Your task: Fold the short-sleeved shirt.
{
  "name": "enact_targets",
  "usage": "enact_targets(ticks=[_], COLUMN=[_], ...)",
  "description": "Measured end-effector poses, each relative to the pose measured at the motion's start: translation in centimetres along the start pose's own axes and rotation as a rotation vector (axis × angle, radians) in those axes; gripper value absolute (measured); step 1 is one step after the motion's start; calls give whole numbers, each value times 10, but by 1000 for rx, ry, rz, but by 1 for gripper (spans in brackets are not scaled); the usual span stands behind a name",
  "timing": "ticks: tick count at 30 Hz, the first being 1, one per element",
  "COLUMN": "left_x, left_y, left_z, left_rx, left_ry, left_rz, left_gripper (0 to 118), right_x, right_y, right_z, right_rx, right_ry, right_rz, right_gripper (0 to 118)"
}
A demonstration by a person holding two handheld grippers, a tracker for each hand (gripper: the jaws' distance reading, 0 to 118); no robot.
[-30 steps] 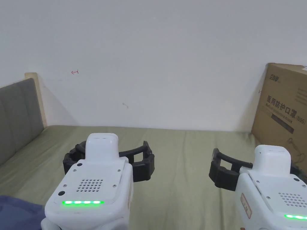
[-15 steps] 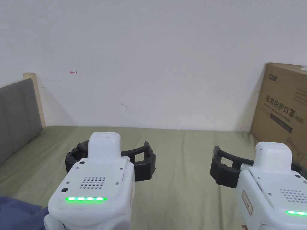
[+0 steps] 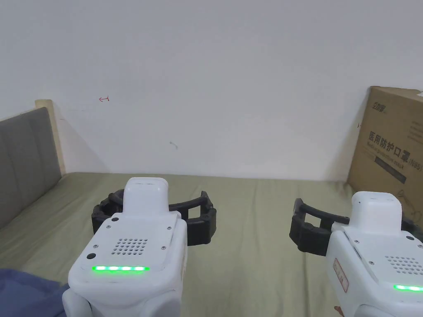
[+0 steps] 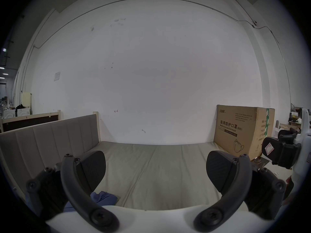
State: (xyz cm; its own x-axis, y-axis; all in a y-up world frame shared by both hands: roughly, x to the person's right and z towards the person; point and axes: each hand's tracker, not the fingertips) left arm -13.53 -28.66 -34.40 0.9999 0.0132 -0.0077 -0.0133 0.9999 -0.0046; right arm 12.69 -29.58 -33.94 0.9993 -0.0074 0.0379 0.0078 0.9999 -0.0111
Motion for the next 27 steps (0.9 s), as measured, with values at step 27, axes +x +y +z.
enact_targets(ticks=[27], left_x=[7], left_y=[-5], left_z=[2], left_rx=[-12], left_ry=[-17], left_rz=[-18], left_gripper=[118], right_x=[2], right_y=[-7], right_z=[1], right_rx=[-20], right_ry=[-2], right_rz=[-28], right_gripper=[118])
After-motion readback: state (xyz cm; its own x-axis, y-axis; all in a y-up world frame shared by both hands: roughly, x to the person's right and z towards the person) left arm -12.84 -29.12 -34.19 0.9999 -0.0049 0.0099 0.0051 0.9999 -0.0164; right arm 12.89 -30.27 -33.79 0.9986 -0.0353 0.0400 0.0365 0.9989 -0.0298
